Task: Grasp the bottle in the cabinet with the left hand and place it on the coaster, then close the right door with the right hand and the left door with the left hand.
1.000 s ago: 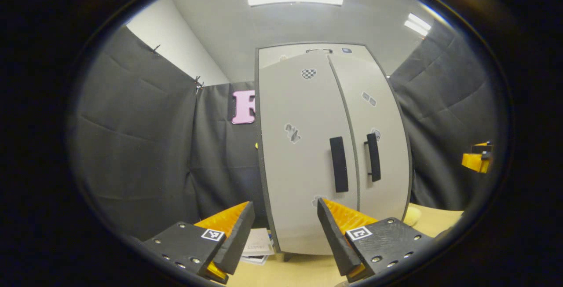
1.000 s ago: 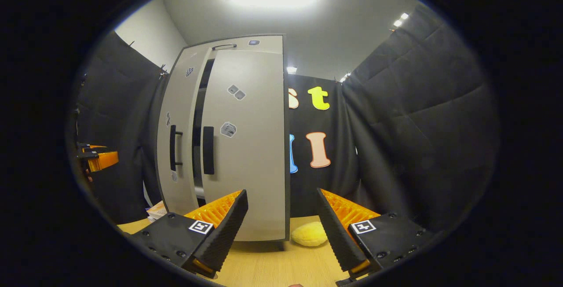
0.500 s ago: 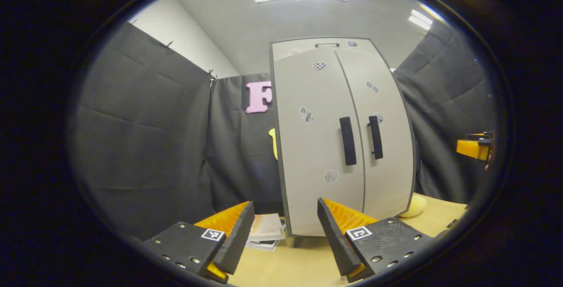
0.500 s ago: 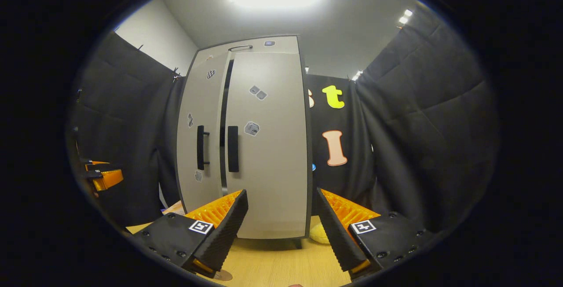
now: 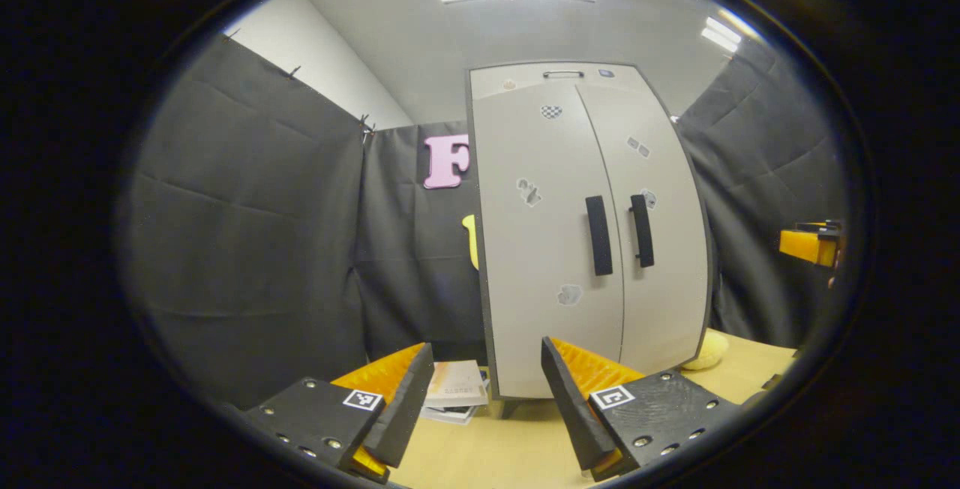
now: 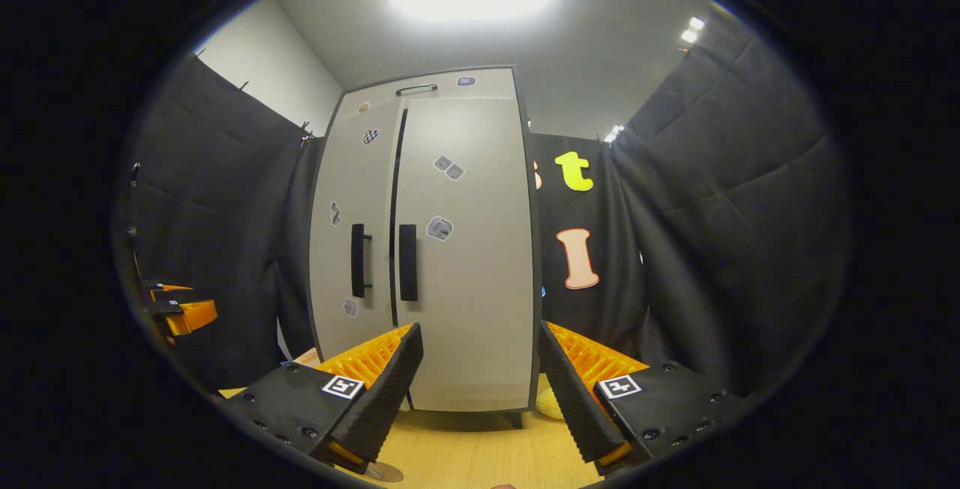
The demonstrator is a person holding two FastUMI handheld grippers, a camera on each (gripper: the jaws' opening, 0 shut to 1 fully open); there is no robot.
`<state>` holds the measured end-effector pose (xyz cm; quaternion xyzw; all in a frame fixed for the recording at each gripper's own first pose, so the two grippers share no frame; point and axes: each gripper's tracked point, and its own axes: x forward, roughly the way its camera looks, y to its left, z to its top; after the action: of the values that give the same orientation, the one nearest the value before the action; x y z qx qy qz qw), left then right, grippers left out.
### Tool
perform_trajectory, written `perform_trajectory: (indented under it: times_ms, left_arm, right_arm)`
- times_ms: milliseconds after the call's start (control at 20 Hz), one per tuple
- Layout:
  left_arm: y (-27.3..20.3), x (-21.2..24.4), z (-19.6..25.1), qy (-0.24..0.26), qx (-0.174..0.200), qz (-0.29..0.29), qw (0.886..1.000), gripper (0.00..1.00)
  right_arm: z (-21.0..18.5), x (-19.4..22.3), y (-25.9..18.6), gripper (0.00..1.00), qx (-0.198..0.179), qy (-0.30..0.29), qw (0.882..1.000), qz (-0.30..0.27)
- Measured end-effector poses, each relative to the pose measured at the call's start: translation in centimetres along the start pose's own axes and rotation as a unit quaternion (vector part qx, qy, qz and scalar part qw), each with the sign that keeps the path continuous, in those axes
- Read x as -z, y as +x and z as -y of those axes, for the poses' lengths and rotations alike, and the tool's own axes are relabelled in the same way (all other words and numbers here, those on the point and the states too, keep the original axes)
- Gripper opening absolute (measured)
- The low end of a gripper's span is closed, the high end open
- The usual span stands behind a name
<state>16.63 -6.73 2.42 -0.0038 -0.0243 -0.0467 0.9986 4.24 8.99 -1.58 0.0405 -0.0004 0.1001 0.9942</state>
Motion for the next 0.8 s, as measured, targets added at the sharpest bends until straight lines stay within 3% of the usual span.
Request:
perform_trajectory:
  times_ms: [800]
  left_arm:
    - [-0.03,0.46,-0.32,0.007,-0.003,-0.009,1.0,0.85]
  right_arm:
    - [-0.28,0.36,-0.06,0.98,-0.002,-0.001,1.0,-0.006]
